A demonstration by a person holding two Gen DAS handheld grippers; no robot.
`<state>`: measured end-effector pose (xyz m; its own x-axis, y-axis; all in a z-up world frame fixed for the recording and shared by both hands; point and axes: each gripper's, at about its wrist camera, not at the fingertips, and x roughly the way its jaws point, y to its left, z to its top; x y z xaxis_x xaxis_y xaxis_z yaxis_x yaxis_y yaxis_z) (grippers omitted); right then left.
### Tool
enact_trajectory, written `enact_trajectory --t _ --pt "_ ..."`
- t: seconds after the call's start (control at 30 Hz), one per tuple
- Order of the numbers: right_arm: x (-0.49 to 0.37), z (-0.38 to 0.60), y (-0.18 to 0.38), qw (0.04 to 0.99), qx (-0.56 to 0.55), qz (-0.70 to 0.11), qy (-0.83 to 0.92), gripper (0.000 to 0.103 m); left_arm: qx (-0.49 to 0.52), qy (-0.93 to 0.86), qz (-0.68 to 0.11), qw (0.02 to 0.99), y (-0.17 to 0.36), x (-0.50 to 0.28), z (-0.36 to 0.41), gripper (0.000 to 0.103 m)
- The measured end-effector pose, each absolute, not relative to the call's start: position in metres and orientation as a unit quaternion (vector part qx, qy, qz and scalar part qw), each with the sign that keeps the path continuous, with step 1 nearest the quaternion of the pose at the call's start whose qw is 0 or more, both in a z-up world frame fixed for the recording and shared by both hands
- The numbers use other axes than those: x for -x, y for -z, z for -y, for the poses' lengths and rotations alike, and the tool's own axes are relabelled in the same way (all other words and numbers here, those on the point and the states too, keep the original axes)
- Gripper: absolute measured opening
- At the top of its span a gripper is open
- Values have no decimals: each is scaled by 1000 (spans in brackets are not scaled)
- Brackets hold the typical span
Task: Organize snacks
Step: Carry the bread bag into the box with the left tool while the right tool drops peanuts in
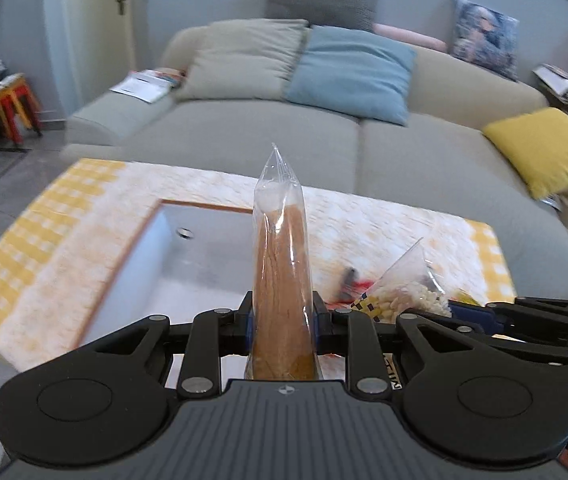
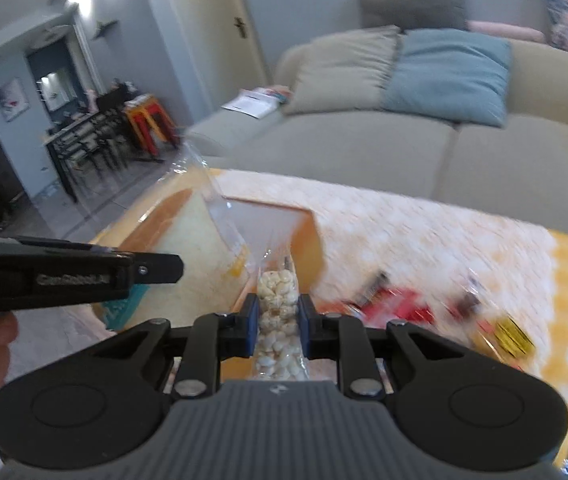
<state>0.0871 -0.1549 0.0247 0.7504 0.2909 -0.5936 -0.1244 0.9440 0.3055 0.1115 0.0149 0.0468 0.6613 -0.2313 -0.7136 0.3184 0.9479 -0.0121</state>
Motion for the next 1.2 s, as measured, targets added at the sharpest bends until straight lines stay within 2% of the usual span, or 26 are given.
enact_trajectory --t 0.23,0.43,0.87,1.2 --pt "-137 120 -22 912 -165 -338 -164 18 -64 96 -390 913 -35 -146 -52 28" --pt "-178 86 7 878 -192 -387 -204 18 -80 65 -411 906 -8 -170 -73 28" --pt "-226 32 76 817 -156 -503 -236 18 -74 48 -471 878 40 -199 -100 27" --pt "-236 7 95 798 -68 -541 -256 19 -76 49 -522 848 72 -209 -96 27"
